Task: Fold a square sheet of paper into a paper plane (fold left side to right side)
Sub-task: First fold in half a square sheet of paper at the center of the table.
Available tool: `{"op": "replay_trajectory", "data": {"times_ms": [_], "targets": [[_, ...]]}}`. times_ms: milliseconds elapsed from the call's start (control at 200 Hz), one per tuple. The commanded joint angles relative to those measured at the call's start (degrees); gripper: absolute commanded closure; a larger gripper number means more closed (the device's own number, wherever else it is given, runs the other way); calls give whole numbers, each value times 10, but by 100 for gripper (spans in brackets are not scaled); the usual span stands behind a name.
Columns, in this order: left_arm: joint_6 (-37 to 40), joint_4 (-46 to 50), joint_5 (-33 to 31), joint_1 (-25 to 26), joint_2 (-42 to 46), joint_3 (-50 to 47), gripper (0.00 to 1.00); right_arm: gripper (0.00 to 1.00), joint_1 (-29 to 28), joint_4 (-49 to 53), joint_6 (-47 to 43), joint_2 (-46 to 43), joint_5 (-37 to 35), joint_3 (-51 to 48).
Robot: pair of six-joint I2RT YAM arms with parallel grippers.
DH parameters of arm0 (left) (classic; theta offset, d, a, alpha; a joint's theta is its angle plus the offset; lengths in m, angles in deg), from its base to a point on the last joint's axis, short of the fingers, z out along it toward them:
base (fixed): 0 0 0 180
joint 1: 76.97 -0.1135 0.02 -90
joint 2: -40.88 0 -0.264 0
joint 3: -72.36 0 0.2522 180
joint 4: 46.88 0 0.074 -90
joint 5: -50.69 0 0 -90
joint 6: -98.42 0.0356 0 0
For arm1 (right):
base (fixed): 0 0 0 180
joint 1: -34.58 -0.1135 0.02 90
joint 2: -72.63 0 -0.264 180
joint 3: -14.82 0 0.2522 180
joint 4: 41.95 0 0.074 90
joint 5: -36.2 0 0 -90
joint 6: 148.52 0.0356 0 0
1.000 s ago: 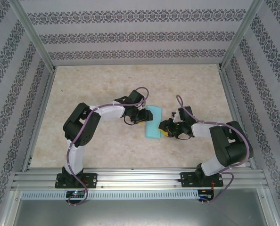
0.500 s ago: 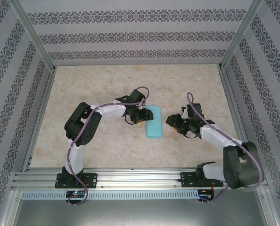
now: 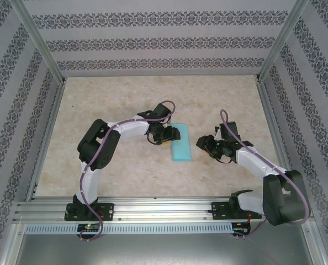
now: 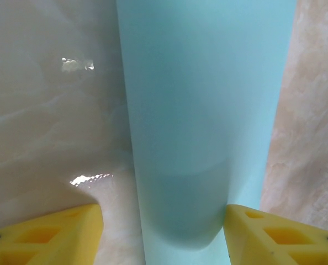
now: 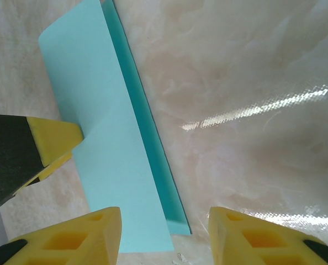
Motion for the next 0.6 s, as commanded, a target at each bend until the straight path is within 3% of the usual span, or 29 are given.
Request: {"op": "replay_trajectory", "data": {"times_ms": [0, 595], "targets": [[-8, 13, -27, 4, -28, 13, 38, 54, 5, 2, -12, -10, -11, 8], [14, 49, -35, 7, -50, 32, 39, 58, 4, -34, -1, 16, 23, 1]]}}
